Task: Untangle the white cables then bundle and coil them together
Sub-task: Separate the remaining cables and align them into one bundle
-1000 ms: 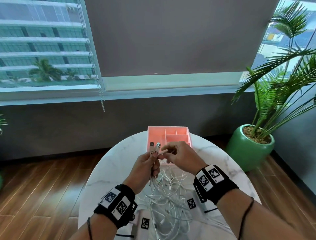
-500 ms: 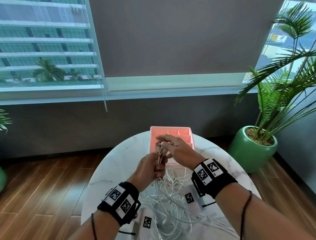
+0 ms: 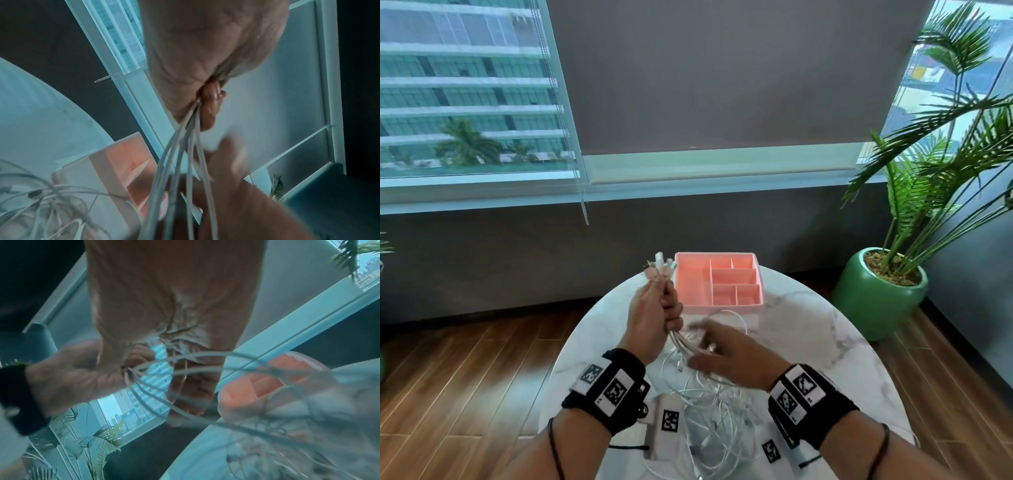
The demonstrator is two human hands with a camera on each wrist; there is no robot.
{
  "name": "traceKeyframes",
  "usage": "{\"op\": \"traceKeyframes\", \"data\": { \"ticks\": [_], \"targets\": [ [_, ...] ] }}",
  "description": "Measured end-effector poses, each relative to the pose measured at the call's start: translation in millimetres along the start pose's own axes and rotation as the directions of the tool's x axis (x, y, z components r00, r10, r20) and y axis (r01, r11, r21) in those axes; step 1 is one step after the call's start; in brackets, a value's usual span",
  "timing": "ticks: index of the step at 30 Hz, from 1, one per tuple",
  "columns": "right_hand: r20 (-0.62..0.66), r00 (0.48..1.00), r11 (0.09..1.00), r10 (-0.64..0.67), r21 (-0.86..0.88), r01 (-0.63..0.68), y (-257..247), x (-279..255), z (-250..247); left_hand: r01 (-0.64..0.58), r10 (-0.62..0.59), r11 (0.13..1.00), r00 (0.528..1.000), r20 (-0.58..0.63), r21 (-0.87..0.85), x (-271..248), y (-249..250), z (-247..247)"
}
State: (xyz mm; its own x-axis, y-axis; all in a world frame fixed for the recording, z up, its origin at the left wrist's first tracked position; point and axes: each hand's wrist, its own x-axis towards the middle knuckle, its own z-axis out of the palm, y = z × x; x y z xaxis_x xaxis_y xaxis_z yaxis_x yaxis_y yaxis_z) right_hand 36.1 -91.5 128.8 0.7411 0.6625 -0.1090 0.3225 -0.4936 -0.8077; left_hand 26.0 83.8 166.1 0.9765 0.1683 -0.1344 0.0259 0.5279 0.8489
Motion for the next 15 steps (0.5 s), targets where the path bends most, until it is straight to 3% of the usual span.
{"op": "traceKeyframes", "data": {
  "ticks": [2, 6, 10, 15],
  "targets": [
    [-0.034, 0.999, 0.993, -0.022, -0.121, 0.018, 26.8, -12.9, -0.7, -0.059, 0.057, 0.998, 0.997, -0.053, -0.038, 6.4, 12.5, -7.2],
    [-0.164, 0.976, 0.986, 0.146, 0.105, -0.130, 70.2, -42.5, -21.6, -0.109, 0.103, 0.992, 0.989, -0.103, -0.056, 11.9, 25.7, -25.2],
    [-0.139, 0.952, 0.960, 0.273, -0.020, -0.279, 103.8, -59.4, -36.9, -0.099, 0.090, 0.993, 0.988, -0.127, -0.066, 10.1, 32.6, -33.8],
    [-0.129, 0.911, 0.918, 0.391, 0.120, -0.377, 128.2, -72.1, -48.3, -0.100, 0.090, 0.992, 0.988, -0.128, -0.076, 9.5, 47.6, -39.0]
  ]
}}
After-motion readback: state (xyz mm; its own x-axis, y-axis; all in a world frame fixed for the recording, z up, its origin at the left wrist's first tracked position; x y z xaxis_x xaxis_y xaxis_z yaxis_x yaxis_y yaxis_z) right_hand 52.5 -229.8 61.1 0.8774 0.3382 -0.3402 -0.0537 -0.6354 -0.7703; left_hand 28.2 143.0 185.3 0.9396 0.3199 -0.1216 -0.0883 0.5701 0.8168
